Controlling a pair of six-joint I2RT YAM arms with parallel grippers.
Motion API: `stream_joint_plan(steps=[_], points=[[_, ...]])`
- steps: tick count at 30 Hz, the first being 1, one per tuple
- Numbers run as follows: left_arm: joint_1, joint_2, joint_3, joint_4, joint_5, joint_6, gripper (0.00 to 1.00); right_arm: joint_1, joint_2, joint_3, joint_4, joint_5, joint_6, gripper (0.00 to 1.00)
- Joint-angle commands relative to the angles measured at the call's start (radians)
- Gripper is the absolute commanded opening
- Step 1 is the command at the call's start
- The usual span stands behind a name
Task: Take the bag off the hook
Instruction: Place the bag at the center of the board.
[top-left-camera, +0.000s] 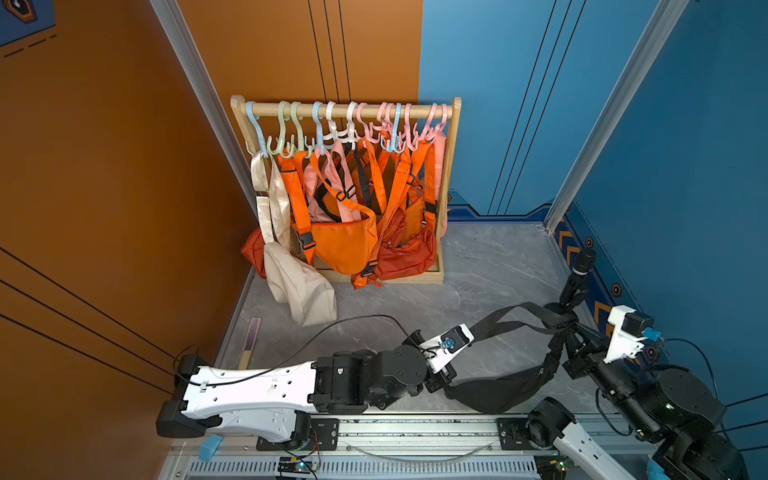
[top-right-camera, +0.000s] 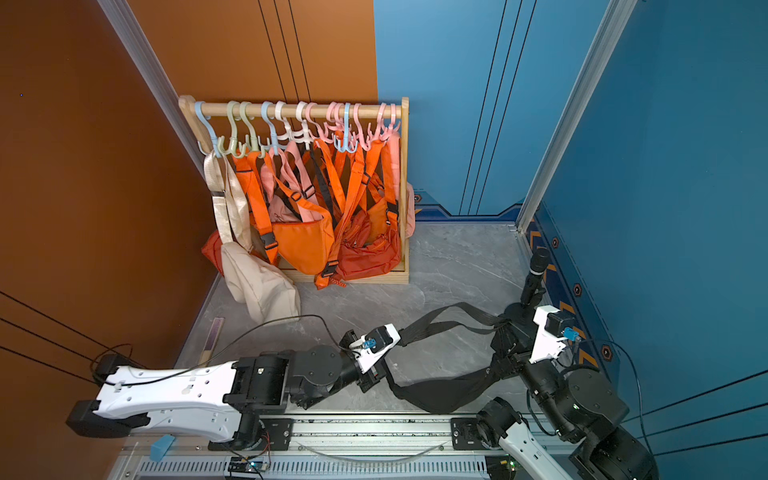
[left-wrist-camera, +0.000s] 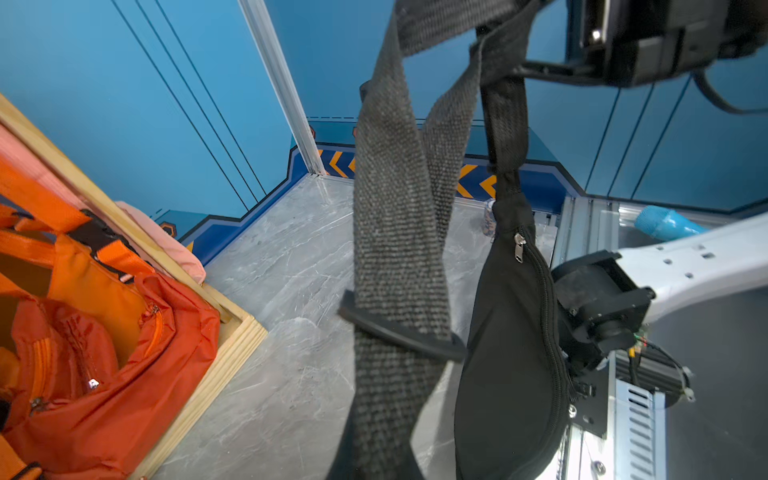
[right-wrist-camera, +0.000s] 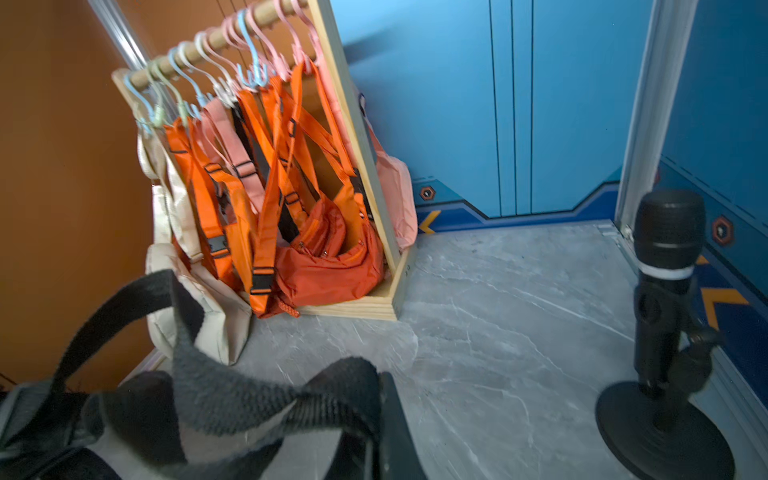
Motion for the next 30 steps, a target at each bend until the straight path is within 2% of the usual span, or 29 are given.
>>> stream_joint_plan(steps=[1, 4, 10, 14, 19, 26, 30], points=[[0.114, 0.003, -0.044, 0.147, 0.140, -0.138, 0.00, 0.005, -0.015, -0.065, -0.046, 0.179, 0.075, 0.00], [0.233, 0.044, -0.107, 0.203, 0.277, -0.247, 0.00, 0.005, -0.006, -0.143, 0.003, 0.281, 0.112, 0.00], [0.310, 0.189, -0.059, 0.219, 0.327, -0.223, 0.00, 0.002, 0.079, -0.256, 0.173, 0.399, 0.112, 0.00], [0.366, 0.272, -0.009, 0.242, 0.358, -0.236, 0.00, -0.013, 0.172, -0.302, 0.292, 0.426, 0.070, 0.00], [0.430, 0.358, 0.002, 0.302, 0.389, -0.270, 0.00, -0.092, 0.299, -0.359, 0.455, 0.373, 0.047, 0.00], [0.521, 0.489, 0.060, 0.329, 0.439, -0.286, 0.00, -0.317, 0.516, -0.393, 0.636, 0.186, 0.067, 0.00], [0.562, 0.564, 0.107, 0.336, 0.467, -0.308, 0.00, -0.401, 0.621, -0.387, 0.715, 0.081, 0.104, 0.00]])
